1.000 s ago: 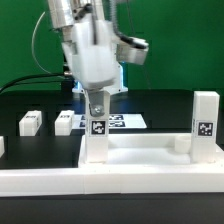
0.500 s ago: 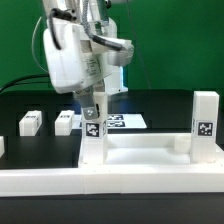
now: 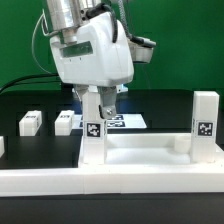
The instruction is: Assemble desk
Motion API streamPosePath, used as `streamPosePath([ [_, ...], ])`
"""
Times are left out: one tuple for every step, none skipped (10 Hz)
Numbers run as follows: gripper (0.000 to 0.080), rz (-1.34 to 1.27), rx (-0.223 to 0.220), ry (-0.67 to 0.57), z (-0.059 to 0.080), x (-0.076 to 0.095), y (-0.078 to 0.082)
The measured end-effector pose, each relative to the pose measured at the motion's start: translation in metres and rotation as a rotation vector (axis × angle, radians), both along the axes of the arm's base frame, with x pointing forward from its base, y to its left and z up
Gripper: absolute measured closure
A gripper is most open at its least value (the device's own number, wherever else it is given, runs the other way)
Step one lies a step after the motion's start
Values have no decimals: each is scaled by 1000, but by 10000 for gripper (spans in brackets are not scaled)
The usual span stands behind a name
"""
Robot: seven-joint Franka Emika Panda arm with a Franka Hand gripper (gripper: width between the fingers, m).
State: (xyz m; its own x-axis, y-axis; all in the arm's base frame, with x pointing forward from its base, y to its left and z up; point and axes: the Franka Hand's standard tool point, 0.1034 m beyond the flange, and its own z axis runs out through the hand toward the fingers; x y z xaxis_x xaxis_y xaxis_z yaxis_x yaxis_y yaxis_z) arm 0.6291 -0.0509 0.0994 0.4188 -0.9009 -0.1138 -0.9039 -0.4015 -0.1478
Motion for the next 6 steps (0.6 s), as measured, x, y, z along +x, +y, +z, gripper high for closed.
streamPosePath([
  [151,90,-10,-14,0,0,-1],
  [151,194,-26,-28,0,0,-1],
  [151,416,-81,-48,1,1,-3],
  [151,632,-111,-71,0,1,-4],
  [151,810,-120,-85,0,1,-5],
  [151,778,-118,-83,0,1,-5],
])
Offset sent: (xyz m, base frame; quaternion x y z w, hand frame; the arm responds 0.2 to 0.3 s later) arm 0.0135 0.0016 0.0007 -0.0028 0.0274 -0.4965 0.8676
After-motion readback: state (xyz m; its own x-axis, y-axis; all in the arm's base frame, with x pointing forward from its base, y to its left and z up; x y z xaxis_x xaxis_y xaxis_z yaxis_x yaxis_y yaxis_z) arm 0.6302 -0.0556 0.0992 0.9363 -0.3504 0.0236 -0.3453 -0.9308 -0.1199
